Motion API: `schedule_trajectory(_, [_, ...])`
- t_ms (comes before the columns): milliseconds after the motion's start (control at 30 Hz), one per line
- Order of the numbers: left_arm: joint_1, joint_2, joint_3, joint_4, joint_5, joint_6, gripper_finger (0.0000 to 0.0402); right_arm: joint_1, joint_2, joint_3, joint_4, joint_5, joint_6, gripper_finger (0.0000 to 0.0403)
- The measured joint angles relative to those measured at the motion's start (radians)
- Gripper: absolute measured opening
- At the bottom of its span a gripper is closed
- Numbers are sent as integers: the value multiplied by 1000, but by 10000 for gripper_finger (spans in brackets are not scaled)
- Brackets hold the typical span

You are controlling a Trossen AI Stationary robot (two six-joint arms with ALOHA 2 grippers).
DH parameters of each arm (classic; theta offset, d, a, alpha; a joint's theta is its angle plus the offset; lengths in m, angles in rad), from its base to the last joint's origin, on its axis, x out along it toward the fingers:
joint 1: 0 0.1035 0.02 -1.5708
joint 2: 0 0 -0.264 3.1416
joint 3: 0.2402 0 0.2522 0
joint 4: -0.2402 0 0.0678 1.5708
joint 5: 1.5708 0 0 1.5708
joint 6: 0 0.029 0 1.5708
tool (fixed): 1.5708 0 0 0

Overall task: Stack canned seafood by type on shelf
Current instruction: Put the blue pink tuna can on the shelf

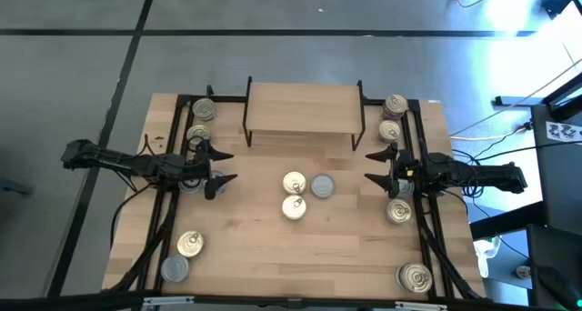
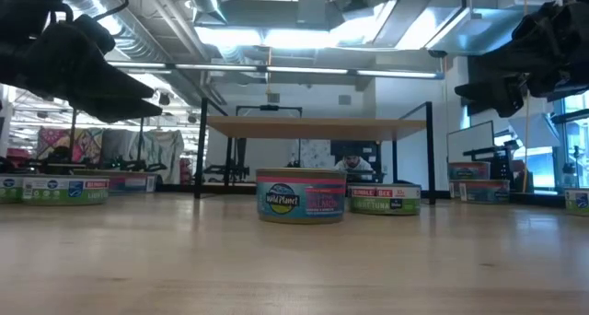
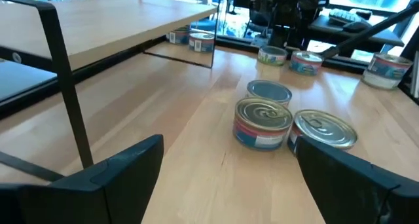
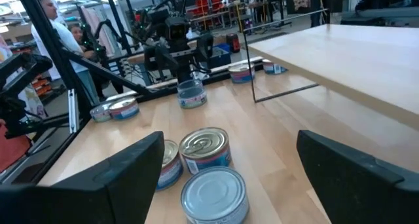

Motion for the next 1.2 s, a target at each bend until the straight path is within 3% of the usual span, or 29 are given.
schedule_trajectory(333, [2, 0, 0, 81, -26, -114, 347, 0, 0, 2, 14, 0, 16, 347])
schedule_trajectory(633, [2, 58, 27, 217, -27, -103, 347, 0, 0, 2, 12, -1, 75, 347])
schedule_trajectory(867, [2, 232, 134, 214, -27, -77, 347, 0, 3, 3, 12, -1, 75, 347])
schedule_trajectory(1200, [1, 591, 285, 213, -26, -94, 347, 0, 3, 4, 12, -1, 75, 347])
